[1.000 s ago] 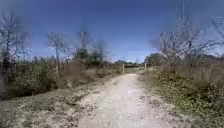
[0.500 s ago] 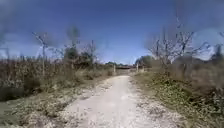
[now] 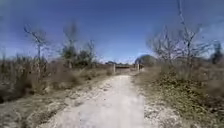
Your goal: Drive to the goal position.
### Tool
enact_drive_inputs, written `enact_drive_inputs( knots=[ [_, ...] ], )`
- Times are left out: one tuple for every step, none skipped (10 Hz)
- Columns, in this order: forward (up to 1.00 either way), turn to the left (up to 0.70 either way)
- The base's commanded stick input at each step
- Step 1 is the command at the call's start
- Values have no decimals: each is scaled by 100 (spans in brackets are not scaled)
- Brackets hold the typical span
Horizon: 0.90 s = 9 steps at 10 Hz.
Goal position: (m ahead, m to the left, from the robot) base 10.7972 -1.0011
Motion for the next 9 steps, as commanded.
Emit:
enact_drive_inputs(
  knots=[
    [70,0],
    [70,0],
    [70,0],
    [70,0],
    [70,0],
    [70,0],
    [70,0],
    [70,0],
    [70,-33]
  ],
)
